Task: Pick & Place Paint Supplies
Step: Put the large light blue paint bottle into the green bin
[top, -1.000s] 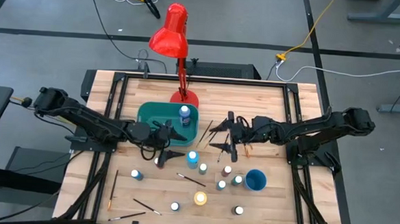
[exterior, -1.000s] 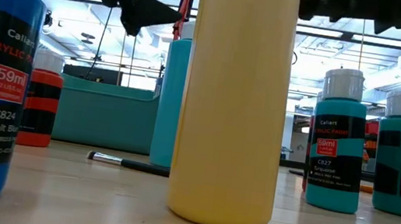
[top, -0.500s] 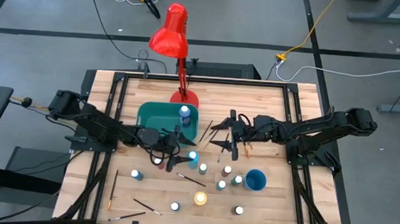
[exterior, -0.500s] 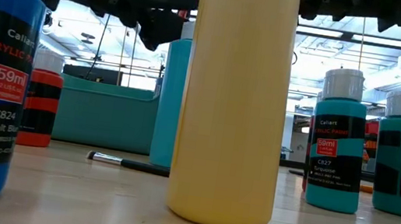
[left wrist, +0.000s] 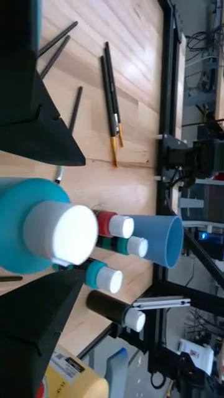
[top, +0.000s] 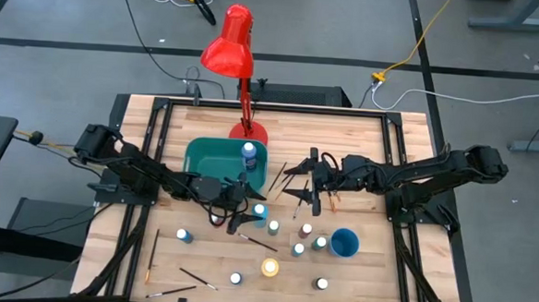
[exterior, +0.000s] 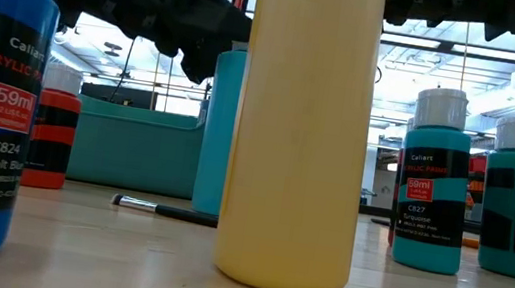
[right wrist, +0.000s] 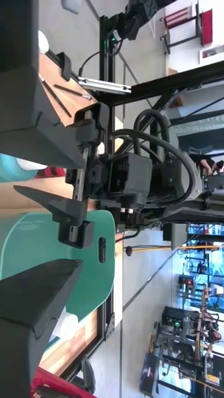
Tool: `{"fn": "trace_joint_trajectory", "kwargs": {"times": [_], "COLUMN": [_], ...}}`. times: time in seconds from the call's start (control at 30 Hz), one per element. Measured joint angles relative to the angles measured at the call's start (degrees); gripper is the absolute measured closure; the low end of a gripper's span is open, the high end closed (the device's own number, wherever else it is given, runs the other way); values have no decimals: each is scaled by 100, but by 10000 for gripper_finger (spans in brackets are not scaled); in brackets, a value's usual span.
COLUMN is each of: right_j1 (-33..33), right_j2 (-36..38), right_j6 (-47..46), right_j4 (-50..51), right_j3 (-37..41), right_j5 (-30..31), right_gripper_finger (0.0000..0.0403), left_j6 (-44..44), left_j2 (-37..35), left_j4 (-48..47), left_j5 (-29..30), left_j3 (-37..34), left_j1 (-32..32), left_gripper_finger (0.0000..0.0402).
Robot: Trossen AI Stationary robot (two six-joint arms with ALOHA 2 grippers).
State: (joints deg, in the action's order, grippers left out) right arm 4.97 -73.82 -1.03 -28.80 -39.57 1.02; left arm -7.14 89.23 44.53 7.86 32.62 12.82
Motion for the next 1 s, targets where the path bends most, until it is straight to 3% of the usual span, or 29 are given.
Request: {"fn": "trace_joint_trajectory", "kwargs": {"times": [0.63, 0.8, 1.0], "right_j1": [0, 0, 0], "right_j2": [0, 0, 0], "right_j6": [2, 4, 6], "right_j4": [7, 7, 7], "right_j3": [0, 0, 0], "right_j5": [0, 0, 0], "right_gripper_finger": [146, 146, 146], "left_j6": [-7, -117, -182], "left_j2": [2, 0, -127], "left_j4": [6, 56, 420], "left_j5": [18, 4, -461], "left_j3": [0, 0, 53], "left_j1": [0, 0, 0], "left_gripper_finger": [274, 275, 274]}}
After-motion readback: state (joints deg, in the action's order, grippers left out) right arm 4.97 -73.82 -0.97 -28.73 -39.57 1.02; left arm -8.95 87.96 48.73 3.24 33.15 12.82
